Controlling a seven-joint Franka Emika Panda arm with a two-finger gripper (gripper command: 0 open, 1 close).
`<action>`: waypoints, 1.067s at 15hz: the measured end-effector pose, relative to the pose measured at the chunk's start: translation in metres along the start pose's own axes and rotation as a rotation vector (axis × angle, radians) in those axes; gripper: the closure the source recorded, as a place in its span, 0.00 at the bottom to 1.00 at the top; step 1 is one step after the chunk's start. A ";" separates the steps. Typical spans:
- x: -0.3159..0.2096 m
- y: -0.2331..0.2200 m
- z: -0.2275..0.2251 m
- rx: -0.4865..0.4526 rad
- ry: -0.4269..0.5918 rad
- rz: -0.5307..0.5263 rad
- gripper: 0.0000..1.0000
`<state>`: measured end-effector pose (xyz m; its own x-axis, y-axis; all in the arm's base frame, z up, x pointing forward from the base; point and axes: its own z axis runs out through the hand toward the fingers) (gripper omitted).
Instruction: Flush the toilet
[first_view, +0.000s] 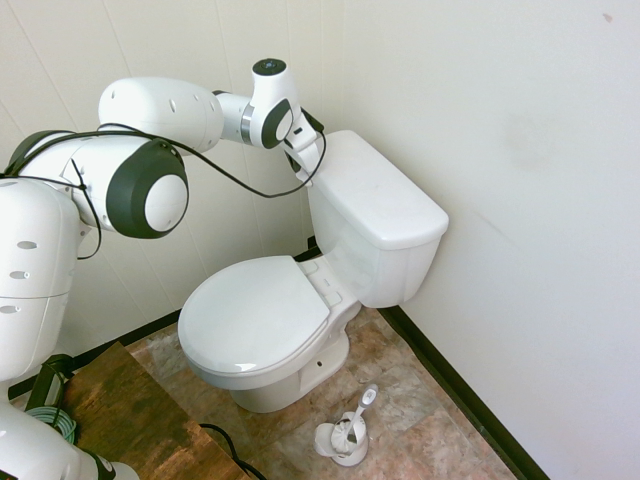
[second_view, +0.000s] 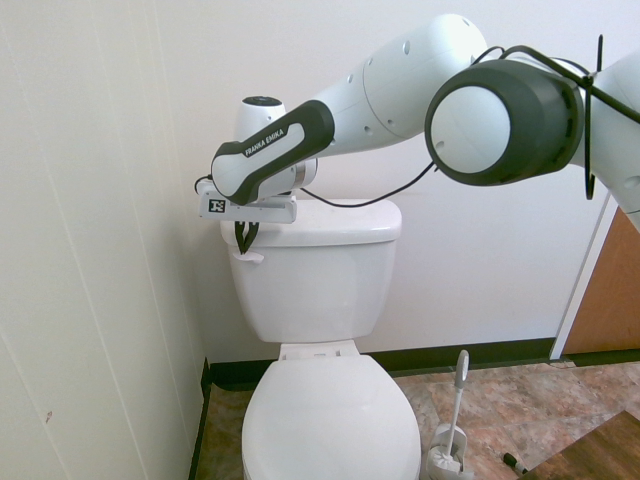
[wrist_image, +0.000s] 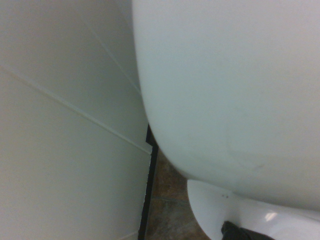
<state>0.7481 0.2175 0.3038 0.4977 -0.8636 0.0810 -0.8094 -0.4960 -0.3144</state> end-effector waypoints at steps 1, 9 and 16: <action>0.000 0.002 0.006 -0.002 -0.001 0.001 1.00; -0.007 0.006 0.026 -0.009 -0.009 -0.002 1.00; 0.007 -0.002 -0.009 0.025 0.026 0.006 1.00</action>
<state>0.7504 0.2115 0.3130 0.4841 -0.8689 0.1034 -0.8044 -0.4884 -0.3382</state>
